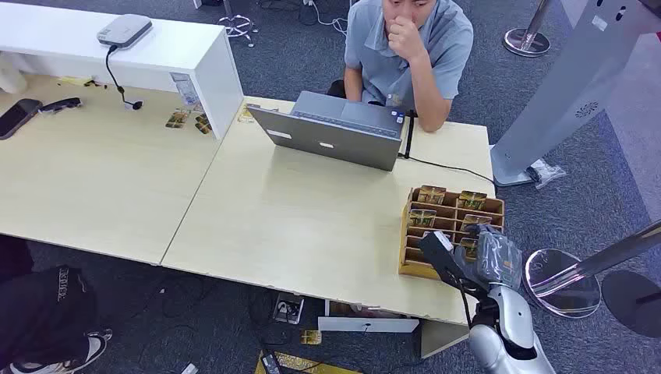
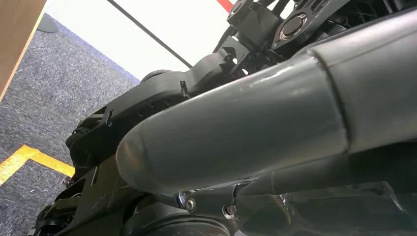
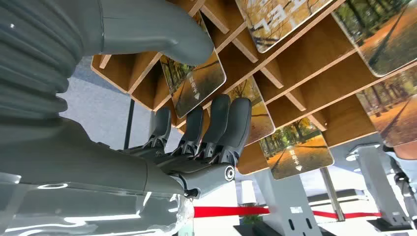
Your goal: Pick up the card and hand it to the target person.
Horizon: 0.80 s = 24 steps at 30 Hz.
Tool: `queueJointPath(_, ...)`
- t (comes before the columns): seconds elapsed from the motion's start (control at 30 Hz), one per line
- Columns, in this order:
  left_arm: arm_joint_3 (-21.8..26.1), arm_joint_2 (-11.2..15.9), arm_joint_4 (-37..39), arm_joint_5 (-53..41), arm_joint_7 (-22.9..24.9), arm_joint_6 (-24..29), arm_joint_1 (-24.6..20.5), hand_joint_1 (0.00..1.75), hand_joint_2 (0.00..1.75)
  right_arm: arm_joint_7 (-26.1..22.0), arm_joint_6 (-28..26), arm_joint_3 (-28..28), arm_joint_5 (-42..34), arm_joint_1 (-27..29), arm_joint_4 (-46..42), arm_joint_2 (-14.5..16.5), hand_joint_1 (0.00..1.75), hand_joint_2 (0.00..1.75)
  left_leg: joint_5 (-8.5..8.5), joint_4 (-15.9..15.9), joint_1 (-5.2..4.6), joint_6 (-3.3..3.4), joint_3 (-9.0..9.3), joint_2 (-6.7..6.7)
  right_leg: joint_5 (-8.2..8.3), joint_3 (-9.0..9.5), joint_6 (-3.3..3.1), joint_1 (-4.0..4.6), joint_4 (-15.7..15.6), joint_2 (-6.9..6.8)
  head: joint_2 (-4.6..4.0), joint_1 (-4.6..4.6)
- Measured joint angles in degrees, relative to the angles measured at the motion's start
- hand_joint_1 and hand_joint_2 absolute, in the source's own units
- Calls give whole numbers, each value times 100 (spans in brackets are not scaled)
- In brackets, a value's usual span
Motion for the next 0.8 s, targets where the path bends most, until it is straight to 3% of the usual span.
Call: queueJointPath(0.8,-2,34,-9,0,1,-5,0,0,0,59,22,-173,172,1,0,-11,84,175,0,0,0,0,1,0,0,0,0,0,0,0,0,0)
